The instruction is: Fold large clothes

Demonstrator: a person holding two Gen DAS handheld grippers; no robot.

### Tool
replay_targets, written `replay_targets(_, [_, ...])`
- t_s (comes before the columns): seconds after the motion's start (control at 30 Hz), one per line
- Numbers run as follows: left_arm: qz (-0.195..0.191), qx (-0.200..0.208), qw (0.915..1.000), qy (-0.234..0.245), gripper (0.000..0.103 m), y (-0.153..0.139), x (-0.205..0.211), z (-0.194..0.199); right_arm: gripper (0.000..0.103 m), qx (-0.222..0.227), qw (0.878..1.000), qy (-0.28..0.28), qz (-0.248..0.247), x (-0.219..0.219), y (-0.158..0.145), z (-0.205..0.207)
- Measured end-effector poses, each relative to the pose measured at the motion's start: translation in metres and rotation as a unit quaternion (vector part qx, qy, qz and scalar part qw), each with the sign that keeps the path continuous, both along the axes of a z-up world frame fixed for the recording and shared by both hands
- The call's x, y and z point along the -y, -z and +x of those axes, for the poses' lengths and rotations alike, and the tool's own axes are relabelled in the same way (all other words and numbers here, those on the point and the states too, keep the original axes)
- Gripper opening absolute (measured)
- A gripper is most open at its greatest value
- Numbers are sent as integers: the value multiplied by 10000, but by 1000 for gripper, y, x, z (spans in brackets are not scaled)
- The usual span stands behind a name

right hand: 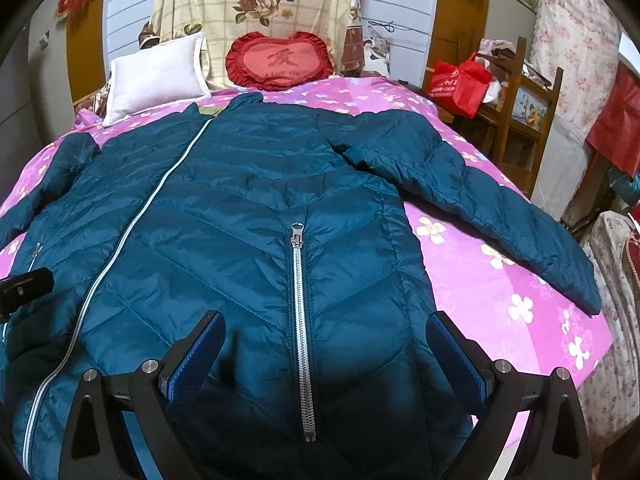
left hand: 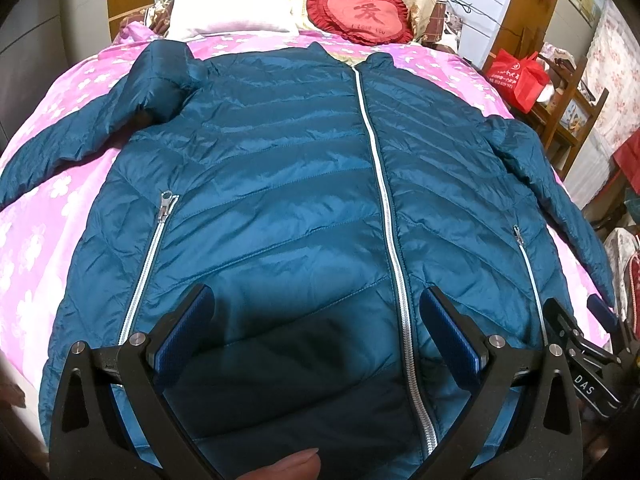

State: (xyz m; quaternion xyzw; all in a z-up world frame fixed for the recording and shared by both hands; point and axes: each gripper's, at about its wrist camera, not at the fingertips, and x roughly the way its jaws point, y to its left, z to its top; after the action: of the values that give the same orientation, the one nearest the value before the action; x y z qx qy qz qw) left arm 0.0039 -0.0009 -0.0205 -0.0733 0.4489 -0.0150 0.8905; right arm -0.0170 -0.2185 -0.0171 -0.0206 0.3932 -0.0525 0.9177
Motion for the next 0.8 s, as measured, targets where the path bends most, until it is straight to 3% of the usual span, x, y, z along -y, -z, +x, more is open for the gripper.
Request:
replay_targets(0.53, [-89,147,9998,-39,103,-9,-7,-3,99,61,9998,97,147,-4,-3,5])
replay_targets(0.7, [-50,619,9979,197,103,-26,-3,-9,99,90,9999,-14,109,-11,-5,4])
replay_targets(0.8, [204,789,9964,241,103,-35,0,-13,99,149,9998,-27,161,-8,-7,3])
